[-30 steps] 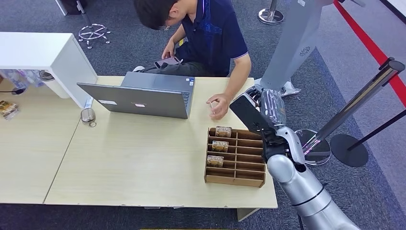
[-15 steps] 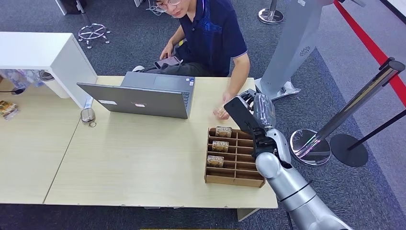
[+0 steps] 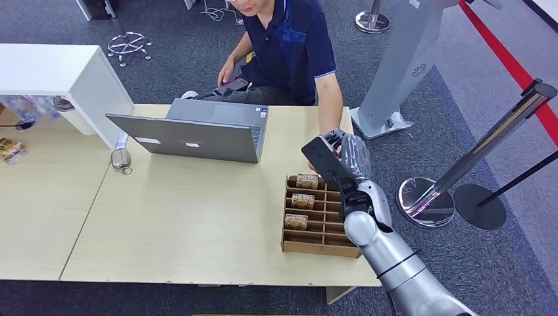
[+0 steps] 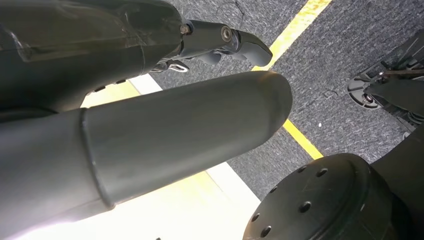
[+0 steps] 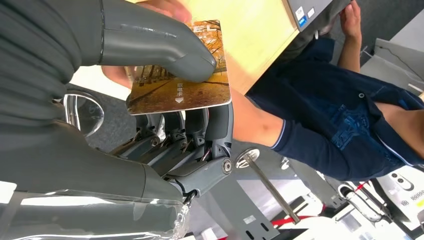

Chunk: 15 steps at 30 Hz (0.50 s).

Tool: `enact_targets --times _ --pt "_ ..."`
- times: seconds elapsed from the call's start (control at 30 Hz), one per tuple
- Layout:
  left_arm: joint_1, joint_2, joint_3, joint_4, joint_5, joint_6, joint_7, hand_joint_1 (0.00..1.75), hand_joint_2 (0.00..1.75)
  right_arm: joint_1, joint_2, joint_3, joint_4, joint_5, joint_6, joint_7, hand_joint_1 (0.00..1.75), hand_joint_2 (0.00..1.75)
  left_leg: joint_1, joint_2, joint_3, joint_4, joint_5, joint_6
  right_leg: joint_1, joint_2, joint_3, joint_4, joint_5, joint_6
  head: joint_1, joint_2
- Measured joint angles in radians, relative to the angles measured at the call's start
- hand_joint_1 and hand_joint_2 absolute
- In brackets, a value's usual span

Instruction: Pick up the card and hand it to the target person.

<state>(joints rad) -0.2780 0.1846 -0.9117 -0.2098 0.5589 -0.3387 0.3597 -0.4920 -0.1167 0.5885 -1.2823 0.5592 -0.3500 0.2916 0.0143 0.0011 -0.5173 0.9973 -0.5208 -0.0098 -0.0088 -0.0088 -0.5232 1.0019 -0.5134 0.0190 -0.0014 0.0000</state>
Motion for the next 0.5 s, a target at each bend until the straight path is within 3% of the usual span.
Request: enact_targets --times 0.03,0.07,0.17,0.2,0.5 --pt "0.000 0.000 0.000 0.000 0.000 0.000 0.000 0.00 0.00 0.000 0.001 0.000 0.003 0.000 0.000 0.000 1.33 1.75 0.000 0.000 0.000 0.000 0.000 0.000 0.000 0.000 0.000 0.000 0.000 0.000 0.000 0.000" --pt "0.000 0.000 0.000 0.000 0.000 0.000 0.000 0.00 0.00 0.000 0.002 0.000 0.005 -0.001 -0.001 0.000 1.13 1.75 0.000 0.000 0.000 0.000 0.000 0.000 0.000 0.000 0.000 0.000 0.000 0.000 0.000 0.000" --pt "0.000 0.000 0.000 0.000 0.000 0.000 0.000 0.00 0.00 0.000 0.005 0.000 0.014 -0.005 -0.001 -0.002 0.14 1.75 0.000 0.000 0.000 0.000 0.000 0.000 0.000 0.000 0.000 0.000 0.000 0.000 0.000 0.000" --pt "0.000 0.000 0.000 0.000 0.000 0.000 0.000 0.00 0.00 0.000 0.007 0.000 0.016 -0.007 -0.002 -0.004 0.00 1.75 0.000 0.000 0.000 0.000 0.000 0.000 0.000 0.000 0.000 0.000 0.000 0.000 0.000 0.000" --pt "-0.001 -0.002 0.000 0.000 0.000 0.000 0.003 0.00 0.00 0.000 0.016 0.003 0.040 0.005 -0.006 0.000 0.00 1.75 0.000 0.000 0.000 0.000 0.000 0.000 0.000 0.000 0.000 0.000 0.000 0.000 0.000 0.000"
